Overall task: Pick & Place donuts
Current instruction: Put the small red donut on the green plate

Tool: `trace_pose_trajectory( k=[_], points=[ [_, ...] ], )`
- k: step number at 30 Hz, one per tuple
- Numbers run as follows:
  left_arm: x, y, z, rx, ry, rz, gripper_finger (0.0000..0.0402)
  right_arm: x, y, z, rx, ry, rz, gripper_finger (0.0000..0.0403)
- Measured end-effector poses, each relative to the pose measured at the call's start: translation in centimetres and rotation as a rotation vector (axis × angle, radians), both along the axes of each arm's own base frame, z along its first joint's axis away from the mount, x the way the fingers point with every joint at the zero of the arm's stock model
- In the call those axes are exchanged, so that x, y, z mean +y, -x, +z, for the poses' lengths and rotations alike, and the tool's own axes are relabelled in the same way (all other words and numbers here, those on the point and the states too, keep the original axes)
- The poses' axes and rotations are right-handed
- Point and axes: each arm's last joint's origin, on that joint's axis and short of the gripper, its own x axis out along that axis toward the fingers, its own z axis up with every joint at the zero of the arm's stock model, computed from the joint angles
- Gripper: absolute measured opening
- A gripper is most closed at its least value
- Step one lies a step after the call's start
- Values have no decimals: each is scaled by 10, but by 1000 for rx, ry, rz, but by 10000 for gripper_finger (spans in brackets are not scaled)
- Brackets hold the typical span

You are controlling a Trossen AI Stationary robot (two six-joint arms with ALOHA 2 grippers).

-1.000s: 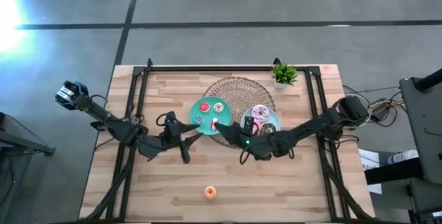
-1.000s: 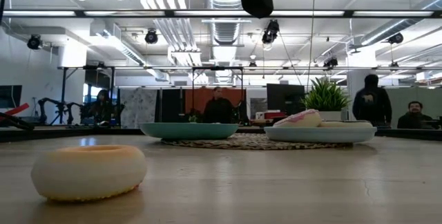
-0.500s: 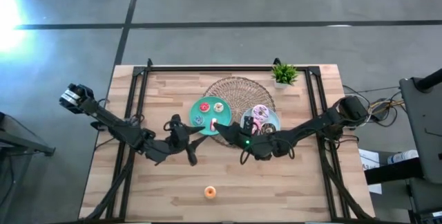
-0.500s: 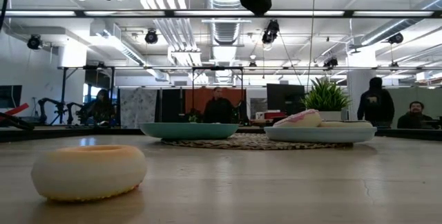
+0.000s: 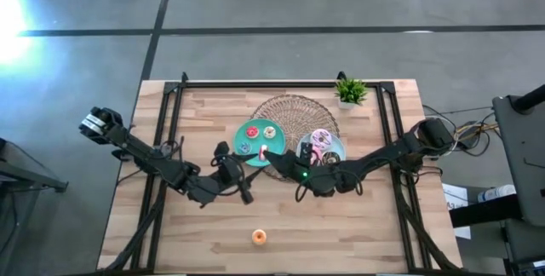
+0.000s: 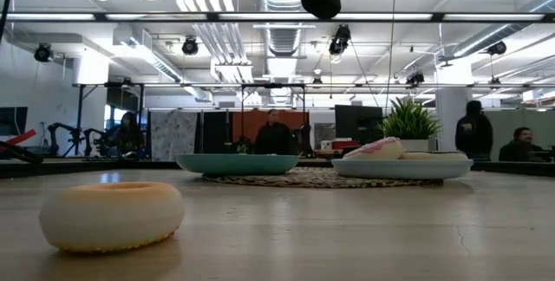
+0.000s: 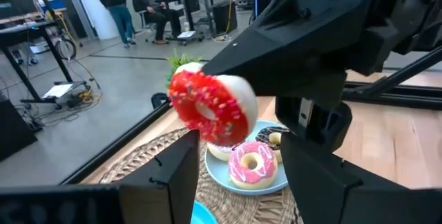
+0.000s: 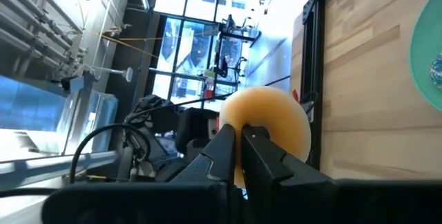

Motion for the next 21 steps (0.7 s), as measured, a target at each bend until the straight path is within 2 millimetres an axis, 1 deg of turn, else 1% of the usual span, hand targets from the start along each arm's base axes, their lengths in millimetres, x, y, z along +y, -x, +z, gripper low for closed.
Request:
trace_pose_trajectory(
  k=[3,7,10,17,21],
  points=[
    [-1,-2,3,-5,1,3,177,0,0,0,0,0,-2,13],
    [1,-3,5,-12,-18,64,176,0,0,0,-2,-2,-2,13],
    [3,-3,5,-9,-23,70,172,0,0,0,-2,-3,-2,13],
    [3,-6,4,-10,12,6,125,0,0,0,-2,-3,-1,13],
    [6,-8,4,-10,16,13,105,0,0,0,-2,-4,2,13]
  ],
)
